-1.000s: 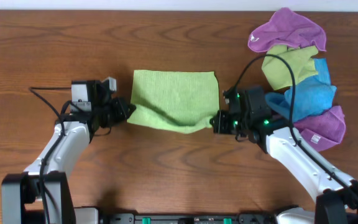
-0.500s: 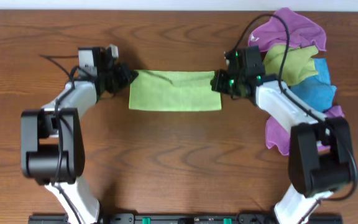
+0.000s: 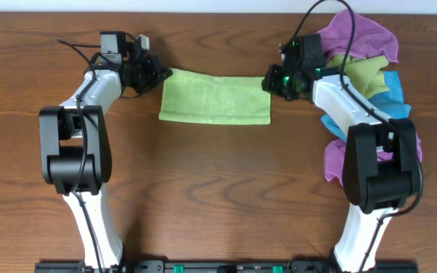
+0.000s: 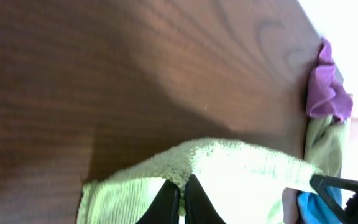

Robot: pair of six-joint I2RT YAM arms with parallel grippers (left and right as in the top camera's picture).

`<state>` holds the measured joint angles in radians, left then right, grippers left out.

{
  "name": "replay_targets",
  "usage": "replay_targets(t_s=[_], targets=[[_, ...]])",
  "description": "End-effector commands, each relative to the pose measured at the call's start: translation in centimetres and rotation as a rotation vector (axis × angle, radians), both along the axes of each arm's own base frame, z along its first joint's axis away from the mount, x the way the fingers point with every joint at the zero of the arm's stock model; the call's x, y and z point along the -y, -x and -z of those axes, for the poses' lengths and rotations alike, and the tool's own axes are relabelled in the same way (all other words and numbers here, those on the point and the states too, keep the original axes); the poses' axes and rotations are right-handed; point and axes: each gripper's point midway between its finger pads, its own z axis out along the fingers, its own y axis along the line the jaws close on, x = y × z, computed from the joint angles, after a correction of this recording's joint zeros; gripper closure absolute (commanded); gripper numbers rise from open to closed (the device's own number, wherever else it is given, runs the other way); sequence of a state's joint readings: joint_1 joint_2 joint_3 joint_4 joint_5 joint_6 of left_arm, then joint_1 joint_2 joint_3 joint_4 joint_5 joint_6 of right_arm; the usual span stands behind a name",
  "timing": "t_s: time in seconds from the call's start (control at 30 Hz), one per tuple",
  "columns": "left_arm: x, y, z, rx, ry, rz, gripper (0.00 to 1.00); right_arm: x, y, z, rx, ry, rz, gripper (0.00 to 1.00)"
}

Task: Fold the cloth
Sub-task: 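Fold the near edge over toward the far edge with both grippers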

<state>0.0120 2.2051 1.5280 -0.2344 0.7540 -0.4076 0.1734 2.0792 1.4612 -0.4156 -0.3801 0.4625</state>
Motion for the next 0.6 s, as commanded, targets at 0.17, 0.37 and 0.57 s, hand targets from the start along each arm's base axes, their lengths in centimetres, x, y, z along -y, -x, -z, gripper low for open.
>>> replay_targets(t_s=[0.17, 0.37, 0.57], targets=[[0.4, 3.2, -0.1, -0.067, -0.023, 0.118, 0.94, -1.6, 2.6, 0.5, -0.091, -0.031, -0.099, 0.98], [-0.8, 4.3, -2.0, -0.046, -0.131, 0.132, 0.94, -1.9, 3.8, 0.4, -0.127, -0.043, -0.126, 0.98], [-1.9, 6.7, -2.8, -0.083, -0.235, 0.174, 0.94, -1.6, 5.1, -0.7, -0.138, 0.018, -0.147, 0.98]])
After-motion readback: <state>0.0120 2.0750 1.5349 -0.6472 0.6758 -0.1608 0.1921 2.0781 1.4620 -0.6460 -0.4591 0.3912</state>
